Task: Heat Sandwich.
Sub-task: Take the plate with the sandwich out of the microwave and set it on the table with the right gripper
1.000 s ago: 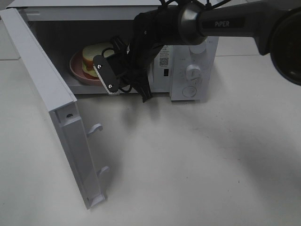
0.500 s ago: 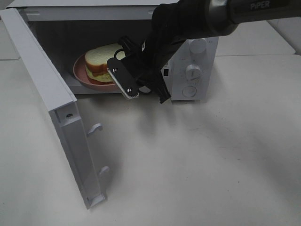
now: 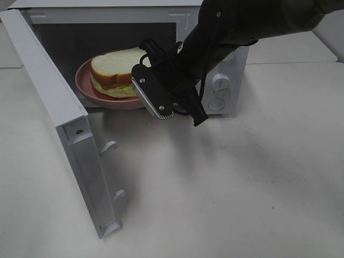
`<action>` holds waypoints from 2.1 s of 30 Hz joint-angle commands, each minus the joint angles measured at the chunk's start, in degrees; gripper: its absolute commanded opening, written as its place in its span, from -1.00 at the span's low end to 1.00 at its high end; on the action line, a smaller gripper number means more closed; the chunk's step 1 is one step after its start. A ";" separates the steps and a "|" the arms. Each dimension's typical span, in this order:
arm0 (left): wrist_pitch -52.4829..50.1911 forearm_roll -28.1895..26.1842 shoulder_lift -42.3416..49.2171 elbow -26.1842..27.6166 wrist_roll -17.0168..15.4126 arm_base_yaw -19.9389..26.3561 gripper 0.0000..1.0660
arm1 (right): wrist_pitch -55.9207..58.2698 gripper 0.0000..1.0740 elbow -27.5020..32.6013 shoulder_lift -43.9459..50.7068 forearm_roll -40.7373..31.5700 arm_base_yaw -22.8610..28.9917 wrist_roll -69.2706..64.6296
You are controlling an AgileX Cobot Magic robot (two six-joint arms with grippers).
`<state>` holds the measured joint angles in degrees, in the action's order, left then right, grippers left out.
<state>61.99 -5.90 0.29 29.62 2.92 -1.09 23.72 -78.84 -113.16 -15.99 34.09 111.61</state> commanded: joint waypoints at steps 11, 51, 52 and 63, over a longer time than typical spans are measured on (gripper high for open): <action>-0.74 -0.46 0.29 -0.17 -0.23 0.11 0.81 | -4.76 -1.00 15.24 12.89 -3.04 0.11 2.29; -0.74 -0.46 0.29 -0.17 -0.23 0.11 0.81 | 3.55 -1.00 49.68 59.36 9.57 0.11 -16.90; -0.74 -0.46 0.29 -0.17 -0.23 0.11 0.81 | 4.64 -1.00 51.28 61.82 9.68 0.11 -17.36; -0.74 -0.46 0.29 -0.17 -0.23 0.11 0.81 | 8.08 -1.00 55.92 71.79 18.91 0.11 -28.71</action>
<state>61.99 -5.90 0.29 29.62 2.92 -1.09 32.95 -23.15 -42.74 0.57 34.21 85.60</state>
